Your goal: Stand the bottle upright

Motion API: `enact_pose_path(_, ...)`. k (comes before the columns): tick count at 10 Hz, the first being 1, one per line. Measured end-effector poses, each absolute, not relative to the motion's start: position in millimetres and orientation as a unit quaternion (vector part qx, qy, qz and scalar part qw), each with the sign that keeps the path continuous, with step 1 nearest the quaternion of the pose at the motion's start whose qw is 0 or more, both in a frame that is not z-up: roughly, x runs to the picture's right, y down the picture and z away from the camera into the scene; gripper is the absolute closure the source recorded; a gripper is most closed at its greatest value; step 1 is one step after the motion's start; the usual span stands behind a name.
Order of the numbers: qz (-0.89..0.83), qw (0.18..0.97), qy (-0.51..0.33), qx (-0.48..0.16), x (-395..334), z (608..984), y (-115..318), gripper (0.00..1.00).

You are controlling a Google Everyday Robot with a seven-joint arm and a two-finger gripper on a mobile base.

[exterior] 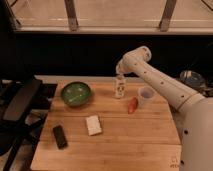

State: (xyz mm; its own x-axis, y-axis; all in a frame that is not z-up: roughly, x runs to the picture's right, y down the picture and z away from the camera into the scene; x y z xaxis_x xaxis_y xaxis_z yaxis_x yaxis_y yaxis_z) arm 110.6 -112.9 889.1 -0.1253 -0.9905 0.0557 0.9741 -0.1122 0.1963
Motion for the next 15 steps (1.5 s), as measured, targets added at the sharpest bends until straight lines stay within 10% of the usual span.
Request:
enact_pose_path(6,-0.748,0.655,-0.088,0.059,109.9,895.3,-129.3,0.96)
enact_pose_path(12,-0.747,0.655,-0.093,0.067,114.1,898.8,-120.9,0.36)
enact_pose_path(15,-0.749,0.653,-0.094,0.067,114.0,900.0,-119.0,0.23)
